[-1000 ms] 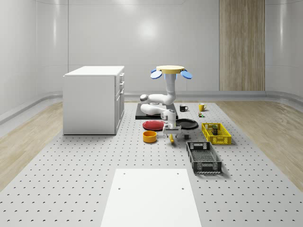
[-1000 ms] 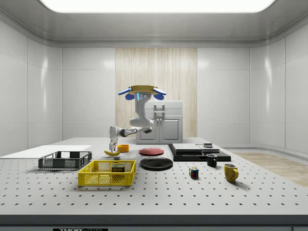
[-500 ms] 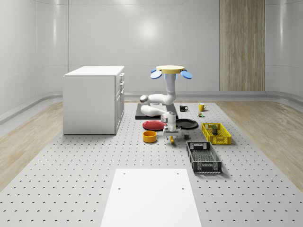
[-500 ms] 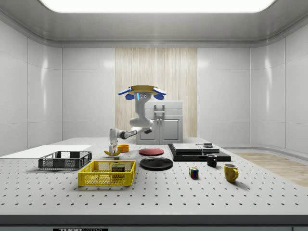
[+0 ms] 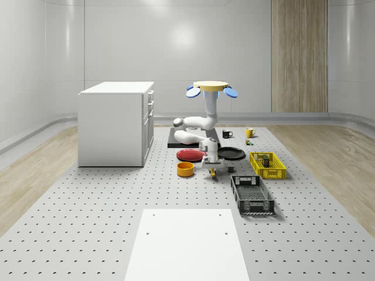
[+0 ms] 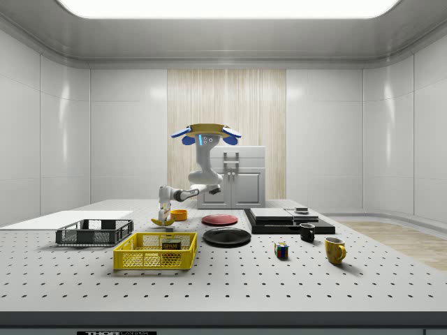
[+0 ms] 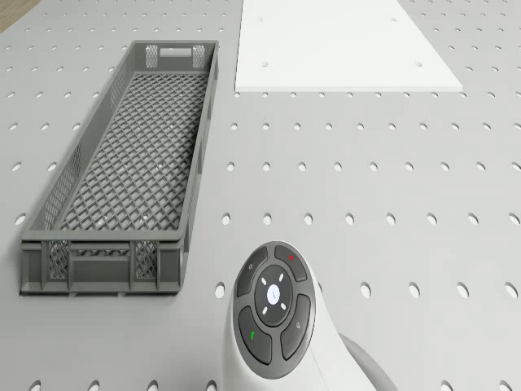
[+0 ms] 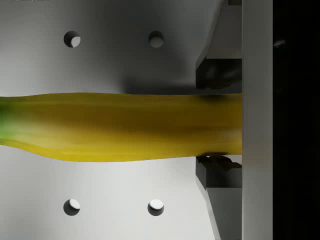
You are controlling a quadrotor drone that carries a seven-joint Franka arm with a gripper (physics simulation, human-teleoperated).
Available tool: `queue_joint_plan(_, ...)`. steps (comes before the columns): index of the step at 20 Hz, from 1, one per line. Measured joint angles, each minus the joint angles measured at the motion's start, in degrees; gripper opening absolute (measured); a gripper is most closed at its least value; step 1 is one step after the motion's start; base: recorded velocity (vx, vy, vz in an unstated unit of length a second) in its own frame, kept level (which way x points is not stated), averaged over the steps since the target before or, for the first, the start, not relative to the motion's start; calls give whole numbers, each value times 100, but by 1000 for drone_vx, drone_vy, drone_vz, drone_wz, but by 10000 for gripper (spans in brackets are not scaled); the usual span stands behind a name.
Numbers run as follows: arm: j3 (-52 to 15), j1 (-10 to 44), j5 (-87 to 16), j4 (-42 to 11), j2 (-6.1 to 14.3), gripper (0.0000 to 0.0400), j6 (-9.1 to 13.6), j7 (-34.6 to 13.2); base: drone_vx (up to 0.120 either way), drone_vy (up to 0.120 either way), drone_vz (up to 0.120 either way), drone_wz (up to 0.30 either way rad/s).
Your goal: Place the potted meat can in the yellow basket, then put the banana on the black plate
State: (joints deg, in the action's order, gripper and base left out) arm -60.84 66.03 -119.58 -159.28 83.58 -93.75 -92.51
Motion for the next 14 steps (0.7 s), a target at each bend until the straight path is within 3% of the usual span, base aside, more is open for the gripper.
queue_joint_plan(9, -306, -109, 242, -160, -64, 193, 239, 131, 0, 0, 0, 0)
queue_joint_plan(12, -487, -147, 404, -235, -78, 197, 340, 27, 0, 27, 120, 0)
queue_joint_plan(14, -570, -158, 482, -266, -80, 197, 380, -40, -120, 120, 80, 0)
